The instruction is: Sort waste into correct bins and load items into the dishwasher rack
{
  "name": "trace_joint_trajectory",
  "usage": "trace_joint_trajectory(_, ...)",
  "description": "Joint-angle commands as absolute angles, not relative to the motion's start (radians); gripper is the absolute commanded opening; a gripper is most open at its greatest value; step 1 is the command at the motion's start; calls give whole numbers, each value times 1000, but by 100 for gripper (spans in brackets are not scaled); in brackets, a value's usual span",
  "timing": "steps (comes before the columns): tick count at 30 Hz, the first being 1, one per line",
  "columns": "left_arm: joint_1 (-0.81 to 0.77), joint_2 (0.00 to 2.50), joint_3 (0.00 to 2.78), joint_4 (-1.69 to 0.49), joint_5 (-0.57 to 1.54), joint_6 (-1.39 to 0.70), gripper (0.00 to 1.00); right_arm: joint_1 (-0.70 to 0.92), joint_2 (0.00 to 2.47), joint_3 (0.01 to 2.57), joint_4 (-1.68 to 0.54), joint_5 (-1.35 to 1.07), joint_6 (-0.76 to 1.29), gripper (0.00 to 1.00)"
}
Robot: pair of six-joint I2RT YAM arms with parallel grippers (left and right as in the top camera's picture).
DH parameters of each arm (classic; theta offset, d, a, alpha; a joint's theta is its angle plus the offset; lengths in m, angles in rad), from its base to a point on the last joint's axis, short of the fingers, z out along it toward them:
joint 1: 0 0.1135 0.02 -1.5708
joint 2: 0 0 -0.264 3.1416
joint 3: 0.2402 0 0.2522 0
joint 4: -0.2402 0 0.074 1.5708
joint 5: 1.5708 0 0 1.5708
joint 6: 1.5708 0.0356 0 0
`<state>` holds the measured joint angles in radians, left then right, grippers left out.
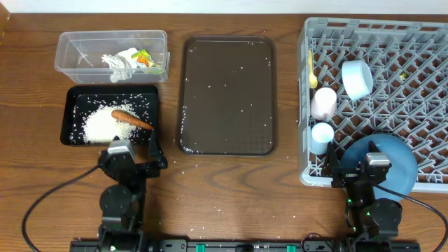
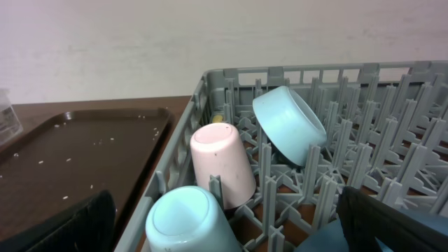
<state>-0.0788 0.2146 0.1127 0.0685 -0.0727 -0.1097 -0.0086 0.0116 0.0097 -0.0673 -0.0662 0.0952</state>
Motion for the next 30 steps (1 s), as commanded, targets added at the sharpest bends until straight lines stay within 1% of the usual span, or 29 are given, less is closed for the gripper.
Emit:
trace_joint_trajectory(1, -64, 141, 61, 68, -26, -80, 93, 1, 5, 6, -68, -56, 96, 99)
trace_joint_trajectory(6, -38, 35, 4, 48, 15, -79, 93, 1, 5, 6, -68, -56, 96, 99)
trace_joint_trajectory(8, -38, -1, 4, -12, 15, -79, 93, 1, 5, 6, -68, -56, 96, 99)
trace_joint_trajectory(11, -38, 1, 4, -74, 14, -79, 93, 1, 5, 6, -68, -56, 96, 99)
trace_joint_trajectory(30, -39, 4, 4, -71, 12, -79, 93, 1, 5, 6, -68, -56, 96, 99)
